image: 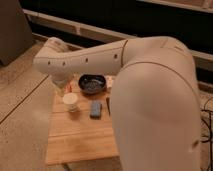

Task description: Move the arm in a circular motion

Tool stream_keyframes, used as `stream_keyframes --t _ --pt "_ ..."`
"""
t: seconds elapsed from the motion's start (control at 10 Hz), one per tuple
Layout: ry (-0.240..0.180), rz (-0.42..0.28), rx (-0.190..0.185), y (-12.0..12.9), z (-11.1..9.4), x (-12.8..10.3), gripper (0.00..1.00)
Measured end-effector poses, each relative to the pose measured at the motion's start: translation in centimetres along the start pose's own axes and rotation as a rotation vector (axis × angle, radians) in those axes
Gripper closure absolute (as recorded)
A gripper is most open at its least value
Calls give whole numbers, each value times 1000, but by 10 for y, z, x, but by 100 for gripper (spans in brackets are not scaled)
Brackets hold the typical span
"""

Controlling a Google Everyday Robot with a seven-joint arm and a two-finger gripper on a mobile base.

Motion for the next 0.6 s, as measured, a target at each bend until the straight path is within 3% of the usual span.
stream_keyframes --t 0.1,0.3,0.4,0.6 --pt "-11 -1 -12 3 -5 9 35" --pt "-37 55 -21 -14 -16 34 35" --pt "-52 101 -19 -30 -21 43 35" --pt "-84 255 9 -91 -36 63 35"
